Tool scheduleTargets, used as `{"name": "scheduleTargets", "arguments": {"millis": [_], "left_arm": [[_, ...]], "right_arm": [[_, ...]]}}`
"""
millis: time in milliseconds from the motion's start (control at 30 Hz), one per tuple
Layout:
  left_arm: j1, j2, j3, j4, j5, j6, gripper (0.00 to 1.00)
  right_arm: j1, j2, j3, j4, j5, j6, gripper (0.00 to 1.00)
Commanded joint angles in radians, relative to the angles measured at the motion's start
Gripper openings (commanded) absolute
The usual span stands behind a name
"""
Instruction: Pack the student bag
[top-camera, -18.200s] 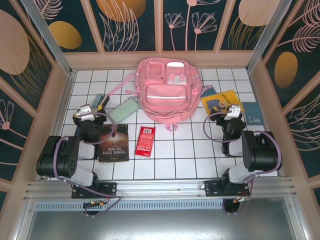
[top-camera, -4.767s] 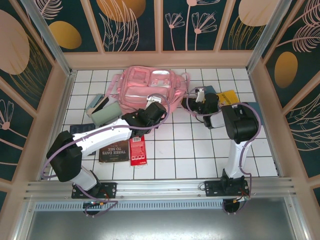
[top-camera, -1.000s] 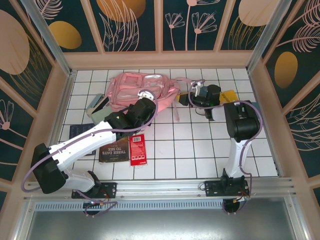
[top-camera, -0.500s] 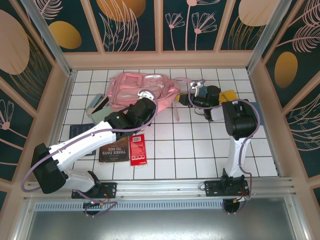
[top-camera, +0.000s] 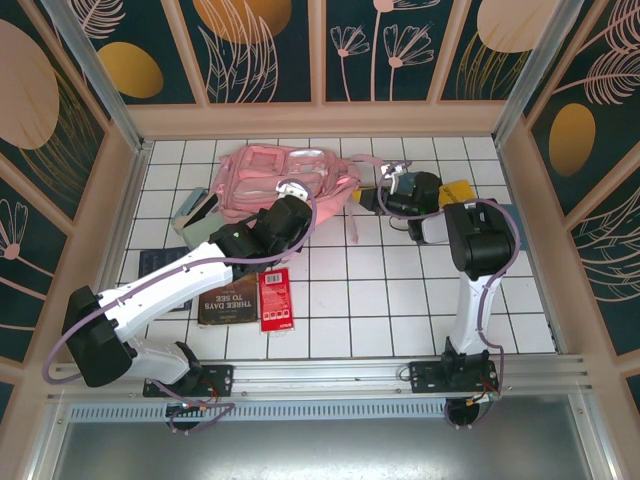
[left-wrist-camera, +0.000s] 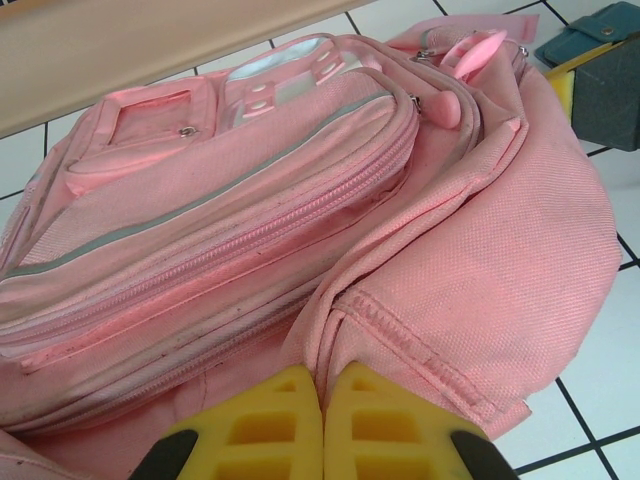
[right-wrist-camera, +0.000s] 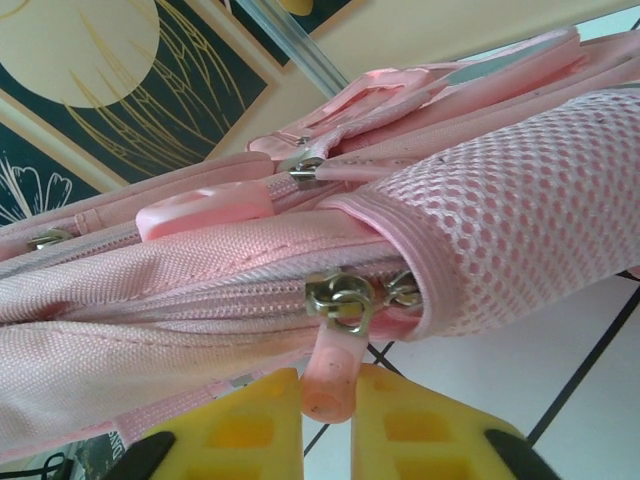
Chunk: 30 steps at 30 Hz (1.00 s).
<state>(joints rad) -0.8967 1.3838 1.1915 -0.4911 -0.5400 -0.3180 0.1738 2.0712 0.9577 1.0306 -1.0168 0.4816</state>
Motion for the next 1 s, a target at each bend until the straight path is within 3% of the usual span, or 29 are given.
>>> {"name": "scheduleTargets", "arguments": {"millis": [0,167,700,767,833,967], "left_arm": [[0.006,-0.012,0.042,0.052,-0.054,0.0,0.0],[0.006,-0.014,0.035,0.054,-0.052,-0.002,0.0],[0.006,0.002,-0.011,0.091,-0.032,-0.027,0.0],[0.006,-0.001,-0.008,0.09,-0.03,-0.026,0.0],[0.007,-0.005,-0.006,0.089,-0.026,-0.026,0.0],[0.007,-0.011,-0.001,0.082,-0.021,-0.026,0.0]], "right_arm": [[-0.004,-0.045,-0.018,0.056,0.003,-0.005,0.12],[-0.008,-0.065,-0.046,0.07,0.03,-0.007,0.0],[-0.004,-0.183,-0.149,-0.04,0.156,-0.116,0.0],[-0.001,-0.17,-0.137,-0.039,0.156,-0.108,0.09],[0.001,-0.155,-0.119,-0.043,0.156,-0.1,0.1],[0.0,-0.128,-0.091,-0.04,0.178,-0.097,0.38]]}}
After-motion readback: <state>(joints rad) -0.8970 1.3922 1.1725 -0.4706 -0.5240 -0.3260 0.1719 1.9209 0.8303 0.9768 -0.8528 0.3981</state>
